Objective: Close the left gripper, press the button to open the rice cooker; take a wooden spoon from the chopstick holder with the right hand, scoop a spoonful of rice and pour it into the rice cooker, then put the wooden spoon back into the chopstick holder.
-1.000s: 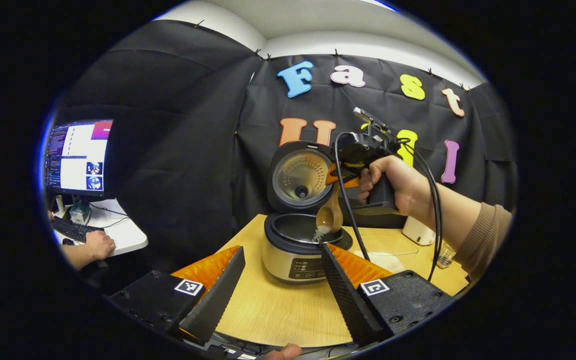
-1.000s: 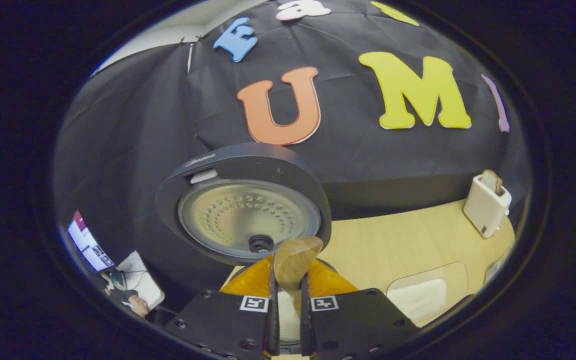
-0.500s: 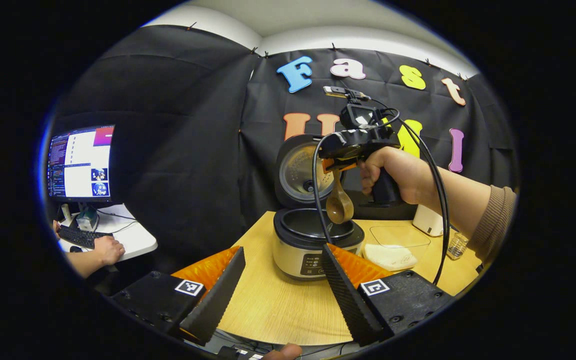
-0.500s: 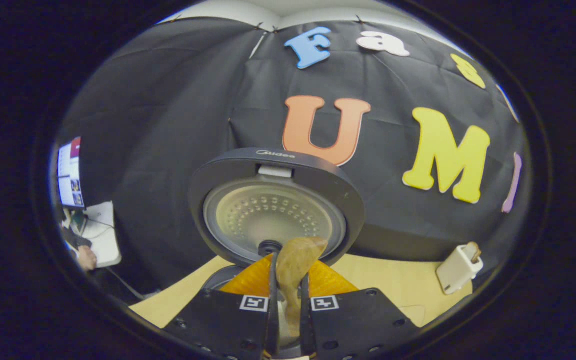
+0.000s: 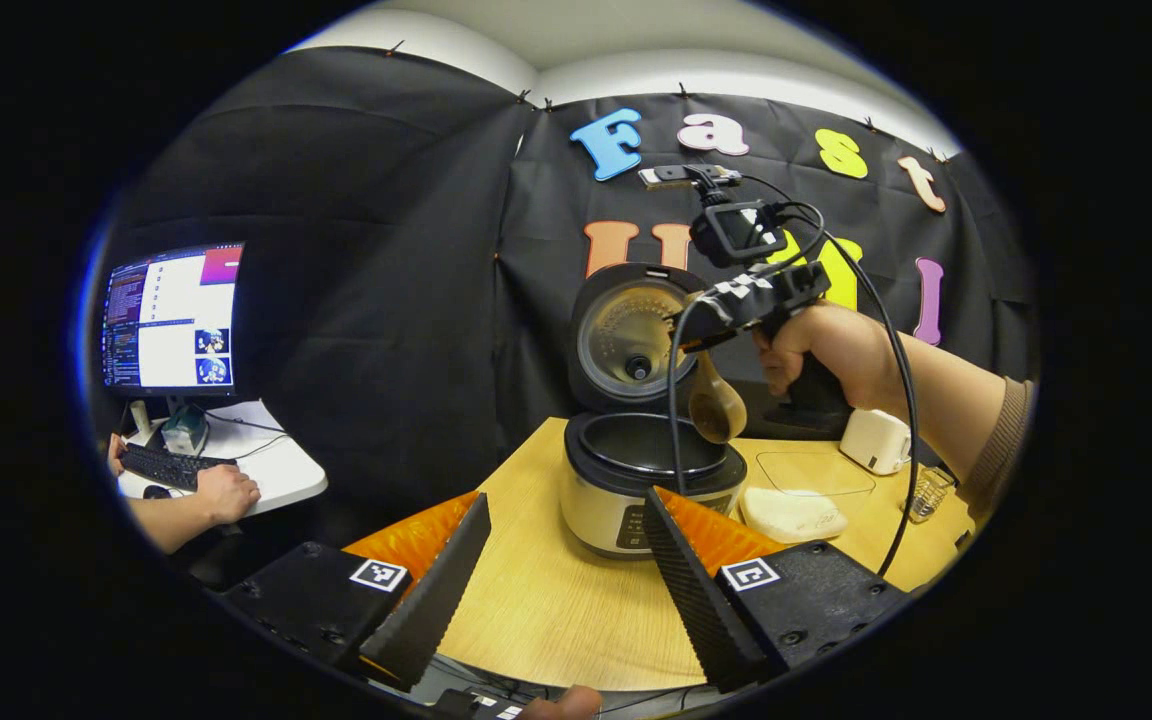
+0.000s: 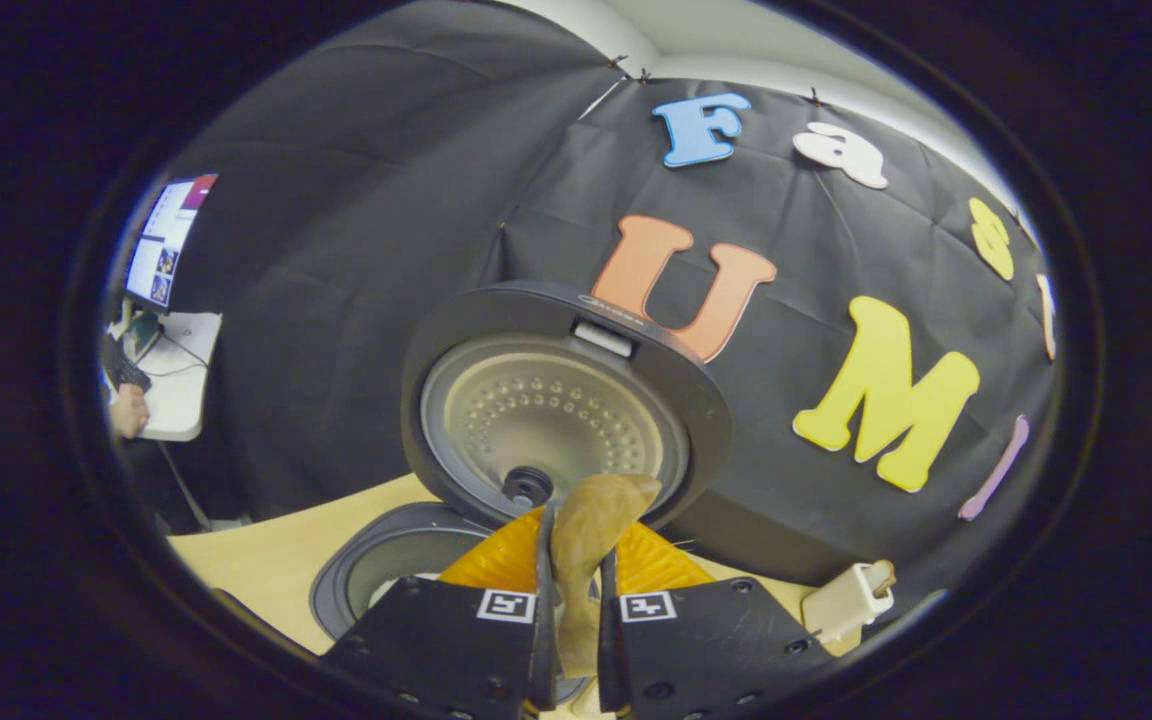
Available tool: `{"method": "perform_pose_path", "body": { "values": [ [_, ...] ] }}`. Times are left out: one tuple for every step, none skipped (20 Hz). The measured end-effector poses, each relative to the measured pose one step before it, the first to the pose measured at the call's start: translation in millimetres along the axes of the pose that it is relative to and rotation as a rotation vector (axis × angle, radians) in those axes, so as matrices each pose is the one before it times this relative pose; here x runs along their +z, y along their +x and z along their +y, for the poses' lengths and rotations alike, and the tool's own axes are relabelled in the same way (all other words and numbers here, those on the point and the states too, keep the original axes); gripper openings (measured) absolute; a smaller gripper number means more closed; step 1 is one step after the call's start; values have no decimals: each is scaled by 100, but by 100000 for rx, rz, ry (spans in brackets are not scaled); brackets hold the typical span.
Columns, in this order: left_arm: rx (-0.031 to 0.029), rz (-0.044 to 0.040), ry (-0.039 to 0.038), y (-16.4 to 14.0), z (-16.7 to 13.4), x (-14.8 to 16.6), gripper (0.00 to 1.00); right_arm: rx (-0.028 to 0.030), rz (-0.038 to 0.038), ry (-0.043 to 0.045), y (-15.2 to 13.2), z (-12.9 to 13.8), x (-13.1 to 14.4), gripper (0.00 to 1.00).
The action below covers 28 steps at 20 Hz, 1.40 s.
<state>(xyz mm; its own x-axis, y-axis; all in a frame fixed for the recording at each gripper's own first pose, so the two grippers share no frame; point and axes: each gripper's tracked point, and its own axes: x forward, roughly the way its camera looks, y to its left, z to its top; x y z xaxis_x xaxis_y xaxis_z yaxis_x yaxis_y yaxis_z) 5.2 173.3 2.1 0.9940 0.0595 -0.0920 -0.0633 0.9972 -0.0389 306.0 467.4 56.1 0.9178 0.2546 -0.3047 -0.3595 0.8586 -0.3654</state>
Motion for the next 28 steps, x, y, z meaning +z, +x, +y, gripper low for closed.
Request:
{"method": "perform_pose_path", "body": {
  "values": [
    [459,786,-119,-2,164,-101,98,-1085,-622,-185,-519,-862,-38,16],
    [116,386,723,24,-205,-104,98,-1537,-838,190,-536,-1005,113,16],
    [-278,53,708,28,-341,42,98,-1308,-849,161,-550,-1152,77,16],
    [-369,194,199,-39,-310,-5,98,-1591,-939,34,-603,-1273,140,16],
    [1236,-735,-291,14,19,149,98,-1791,-810,-441,-673,-1483,38,16],
    [3340,-1044,193,-78,419,361,98,-2062,-675,-333,-721,-1520,29,16],
    [2227,-1104,49,99,262,240,98,-2039,-762,263,-615,-1750,-117,16],
    [352,-456,-844,230,-293,34,98,-2112,-775,1037,-635,-1804,-183,16],
    [-370,95,-1064,58,-836,-63,98,-2050,-351,1575,-569,-1919,-373,16],
    [-921,401,-550,30,-623,-147,98,-1693,250,1445,-474,-1840,-548,16],
    [-1233,378,322,-96,-847,-16,98,-1935,506,1244,-373,-2007,-649,16],
    [-1058,-112,472,10,-710,51,98,-1776,428,1287,-371,-1927,-660,16],
    [-484,-152,444,192,-421,5,98,-1867,446,1241,-406,-2126,-766,16],
    [-171,-438,429,81,-478,47,98,-1791,191,1814,-356,-1945,-635,16],
    [-283,-407,629,39,-510,-15,98,-2315,618,1869,-250,-2067,-782,16],
    [-487,-69,611,84,-547,22,98,-1878,687,2210,-354,-1953,-683,16],
    [-265,-57,650,121,-398,-23,98,-2527,839,2279,-91,-2023,-671,16],
    [-95,-31,223,65,-289,-22,98,-2090,801,1541,-28,-1820,-694,16],
    [-26,30,-149,-32,-362,-57,98,-1541,741,1044,-55,-1563,-728,16],
    [-145,-77,155,67,-270,49,98,-1235,1206,832,-34,-1472,-744,16],
    [-348,-504,788,149,-281,61,98,-1018,1862,145,149,-1596,-961,16],
    [-4,-81,475,163,-291,-32,98,-592,1439,454,-10,-1239,-948,16],
    [-462,567,265,124,-281,-307,98,-1193,1018,571,8,-1512,-732,16],
    [-967,174,-373,183,-459,-118,98,-1389,586,1428,194,-1593,-672,16],
    [-1044,539,-712,132,-547,-202,98,-1443,681,1634,204,-1529,-674,16],
    [-847,385,-591,78,-489,-97,98,-1795,1083,1726,366,-1535,-946,16],
    [-719,234,-55,9,-488,-11,98,-1404,1498,1641,337,-1431,-909,18],
    [-373,-111,401,19,-309,50,98,-1804,1789,1521,470,-1453,-1077,17]
  ]
}}
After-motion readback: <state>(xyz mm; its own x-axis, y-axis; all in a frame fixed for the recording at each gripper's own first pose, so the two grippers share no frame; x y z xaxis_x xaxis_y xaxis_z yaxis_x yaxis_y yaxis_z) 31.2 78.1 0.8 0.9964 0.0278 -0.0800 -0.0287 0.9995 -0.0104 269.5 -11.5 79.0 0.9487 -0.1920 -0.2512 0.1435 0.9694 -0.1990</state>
